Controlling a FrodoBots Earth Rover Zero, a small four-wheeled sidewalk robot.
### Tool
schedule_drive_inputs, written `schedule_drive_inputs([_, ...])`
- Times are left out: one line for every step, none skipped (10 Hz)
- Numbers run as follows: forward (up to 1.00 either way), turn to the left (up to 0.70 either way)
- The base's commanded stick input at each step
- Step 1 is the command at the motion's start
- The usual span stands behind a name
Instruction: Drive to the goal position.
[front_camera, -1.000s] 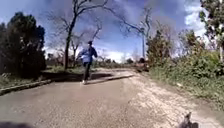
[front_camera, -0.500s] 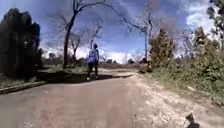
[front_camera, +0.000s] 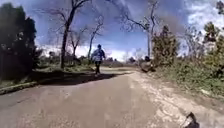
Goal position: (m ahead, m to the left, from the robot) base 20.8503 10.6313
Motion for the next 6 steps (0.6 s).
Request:
schedule_drive_inputs([1.00, 0.00])
schedule_drive_inputs([1.00, 0.00])
schedule_drive_inputs([1.00, 0.00])
schedule_drive_inputs([1.00, 0.00])
schedule_drive_inputs([1.00, 0.00])
schedule_drive_inputs([1.00, 0.00])
